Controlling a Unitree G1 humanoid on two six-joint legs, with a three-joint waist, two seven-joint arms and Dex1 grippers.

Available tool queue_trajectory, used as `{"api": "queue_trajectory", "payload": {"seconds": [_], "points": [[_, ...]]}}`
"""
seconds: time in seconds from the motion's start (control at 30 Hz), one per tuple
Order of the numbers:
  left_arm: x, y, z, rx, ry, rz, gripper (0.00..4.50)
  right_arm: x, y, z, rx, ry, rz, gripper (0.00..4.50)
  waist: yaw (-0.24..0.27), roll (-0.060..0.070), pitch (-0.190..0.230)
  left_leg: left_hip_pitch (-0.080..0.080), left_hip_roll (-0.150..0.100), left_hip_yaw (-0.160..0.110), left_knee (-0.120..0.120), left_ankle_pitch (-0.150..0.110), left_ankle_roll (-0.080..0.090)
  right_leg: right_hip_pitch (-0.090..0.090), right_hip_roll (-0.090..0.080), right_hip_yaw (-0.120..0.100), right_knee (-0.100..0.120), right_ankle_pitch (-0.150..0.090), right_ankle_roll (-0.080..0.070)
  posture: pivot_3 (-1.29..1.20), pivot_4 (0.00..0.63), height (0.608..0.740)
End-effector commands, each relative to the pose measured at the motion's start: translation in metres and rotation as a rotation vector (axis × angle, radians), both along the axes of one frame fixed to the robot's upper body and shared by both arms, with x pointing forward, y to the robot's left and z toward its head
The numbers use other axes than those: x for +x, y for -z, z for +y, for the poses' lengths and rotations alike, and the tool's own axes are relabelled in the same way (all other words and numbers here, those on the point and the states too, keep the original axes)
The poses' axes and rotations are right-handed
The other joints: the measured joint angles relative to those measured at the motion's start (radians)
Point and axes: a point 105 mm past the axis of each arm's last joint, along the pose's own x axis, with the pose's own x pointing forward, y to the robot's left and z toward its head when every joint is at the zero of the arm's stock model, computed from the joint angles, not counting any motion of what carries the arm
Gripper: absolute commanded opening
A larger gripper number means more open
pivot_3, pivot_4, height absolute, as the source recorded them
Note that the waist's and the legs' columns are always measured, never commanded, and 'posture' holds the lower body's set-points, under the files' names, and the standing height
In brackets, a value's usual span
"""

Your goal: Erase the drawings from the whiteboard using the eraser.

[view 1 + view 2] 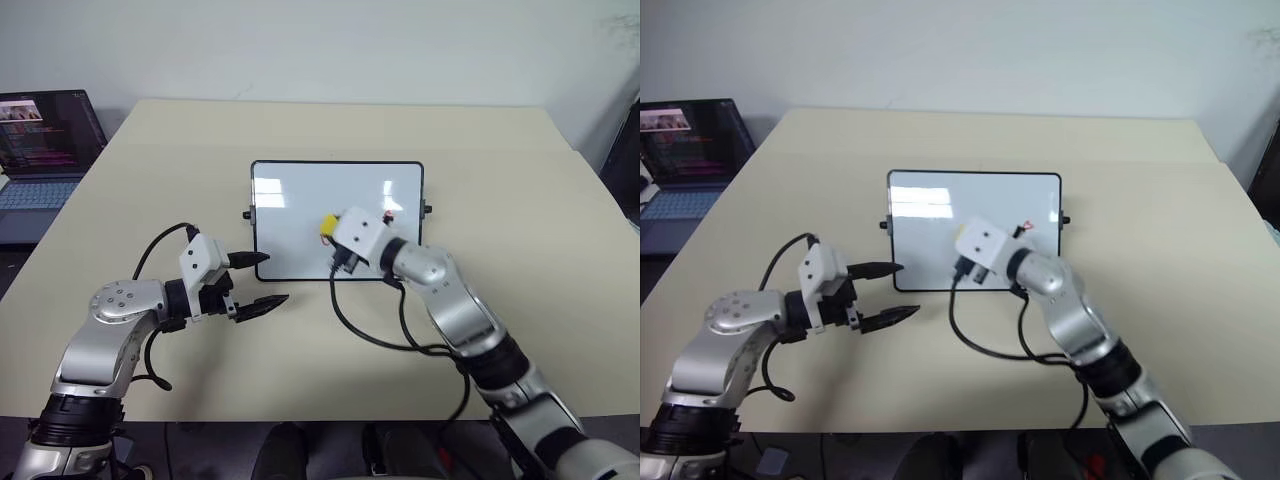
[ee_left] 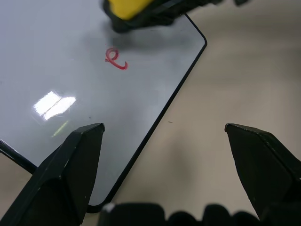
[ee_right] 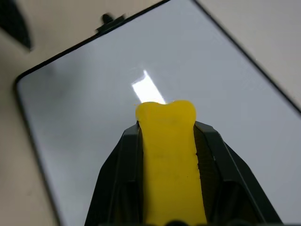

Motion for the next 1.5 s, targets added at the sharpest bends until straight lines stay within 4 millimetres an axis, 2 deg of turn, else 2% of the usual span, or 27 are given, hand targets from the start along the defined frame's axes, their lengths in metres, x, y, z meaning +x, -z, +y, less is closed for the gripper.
{"api": "queue_trajectory", "payload": {"seconds": [0.03, 0.2, 0.27, 0.37, 0.47, 0.53, 0.67, 0.83, 1.0, 1.1, 1.17, 1.33, 1.4, 1.5], "points": [[0.0, -0.007, -0.002, 0.014, 0.018, -0.036, 4.5, 0.008, 0.005, 0.002, -0.025, 0.01, -0.025, 1.12, 0.003, 0.0, 0.0, -0.002, 0.0, 0.0, 0.0, 0.0, 0.0, -0.002, 0.0, 0.0, 0.0, 0.0, 0.0, 0.0, 0.15, 0.74], [-0.001, -0.006, -0.003, 0.012, 0.02, -0.035, 4.5, 0.0, 0.046, -0.008, -0.171, -0.022, 0.122, 1.12, 0.003, -0.001, -0.001, -0.006, -0.001, 0.001, 0.001, 0.0, 0.0, -0.006, -0.002, 0.001, 0.001, 0.0, 0.0, 0.0, 0.15, 0.74], [-0.002, -0.006, -0.003, 0.012, 0.021, -0.034, 4.5, -0.005, 0.055, -0.012, -0.205, -0.04, 0.163, 1.12, 0.003, -0.001, -0.001, -0.006, -0.001, 0.001, 0.002, 0.0, 0.0, -0.006, -0.002, 0.001, 0.003, 0.0, 0.0, 0.0, 0.15, 0.74], [-0.002, -0.005, -0.004, 0.011, 0.022, -0.033, 4.5, 0.002, 0.043, -0.014, -0.187, -0.005, 0.094, 1.12, 0.002, -0.001, -0.001, -0.004, -0.001, 0.0, 0.002, 0.0, 0.0, -0.006, -0.001, 0.0, 0.006, 0.0, 0.0, 0.0, 0.15, 0.74], [-0.004, -0.005, -0.004, 0.012, 0.027, -0.027, 4.5, 0.018, 0.019, -0.018, -0.127, 0.074, -0.015, 1.12, 0.001, -0.001, -0.001, -0.002, -0.001, 0.0, 0.002, 0.001, 0.001, -0.005, -0.001, 0.0, 0.008, 0.001, -0.001, 0.0, 0.15, 0.74], [-0.005, -0.004, -0.005, 0.012, 0.029, -0.024, 4.5, 0.022, 0.012, -0.019, -0.095, 0.093, -0.04, 1.12, 0.001, -0.001, -0.001, -0.002, -0.001, 0.0, 0.003, 0.002, 0.001, -0.006, 0.0, 0.0, 0.01, 0.001, -0.001, 0.0, 0.15, 0.74], [-0.006, -0.004, -0.005, 0.011, 0.032, -0.021, 4.5, 0.01, 0.036, -0.012, -0.146, 0.024, 0.066, 1.12, 0.001, -0.001, -0.001, -0.002, -0.001, 0.0, 0.003, 0.002, 0.001, -0.006, -0.001, 0.0, 0.01, 0.001, -0.001, 0.0, 0.15, 0.74], [-0.008, -0.002, -0.005, 0.01, 0.03, -0.017, 4.5, -0.005, 0.051, -0.007, -0.199, -0.053, 0.14, 1.12, 0.001, -0.001, -0.001, -0.002, -0.001, 0.0, 0.002, 0.002, 0.001, -0.005, -0.001, 0.001, 0.009, 0.001, -0.001, 0.0, 0.15, 0.74], [-0.009, -0.002, -0.004, 0.01, 0.026, -0.014, 4.5, 0.014, 0.015, -0.005, -0.103, 0.039, -0.047, 1.12, 0.001, -0.001, -0.001, -0.002, -0.001, 0.0, 0.003, 0.002, 0.001, -0.005, 0.0, 0.0, 0.01, 0.001, -0.001, 0.0, 0.15, 0.74], [-0.01, -0.002, -0.004, 0.011, 0.024, -0.012, 4.5, 0.017, 0.005, -0.001, -0.07, 0.039, -0.08, 1.12, 0.001, -0.001, -0.001, -0.002, -0.001, 0.0, 0.003, 0.002, 0.001, -0.006, 0.0, 0.001, 0.011, 0.001, -0.001, 0.0, 0.15, 0.74], [-0.011, -0.001, -0.004, 0.011, 0.021, -0.011, 4.5, 0.014, 0.012, 0.002, -0.086, 0.013, -0.049, 1.12, 0.001, -0.001, -0.001, -0.002, -0.001, 0.0, 0.003, 0.002, 0.001, -0.006, 0.0, 0.001, 0.011, 0.001, -0.001, 0.0, 0.15, 0.74], [-0.012, 0.0, -0.004, 0.008, 0.016, -0.01, 4.5, -0.002, 0.05, 0.003, -0.214, -0.077, 0.103, 1.12, 0.001, -0.001, -0.001, -0.003, 0.0, 0.0, 0.002, 0.002, 0.001, -0.006, 0.0, 0.0, 0.007, 0.001, -0.001, 0.0, 0.15, 0.74], [-0.013, 0.0, -0.004, 0.007, 0.016, -0.008, 4.5, -0.004, 0.05, 0.003, -0.213, -0.08, 0.091, 1.12, 0.001, -0.001, -0.001, -0.003, 0.0, 0.0, 0.002, 0.002, 0.001, -0.006, -0.001, 0.001, 0.007, 0.001, -0.001, 0.0, 0.15, 0.74], [-0.014, 0.0, -0.005, 0.007, 0.016, -0.006, 4.5, 0.009, 0.03, 0.001, -0.167, -0.004, -0.02, 1.12, 0.001, -0.001, -0.001, -0.003, 0.0, 0.0, 0.003, 0.002, 0.001, -0.006, -0.001, 0.0, 0.009, 0.001, -0.001, 0.0, 0.15, 0.74]]}}
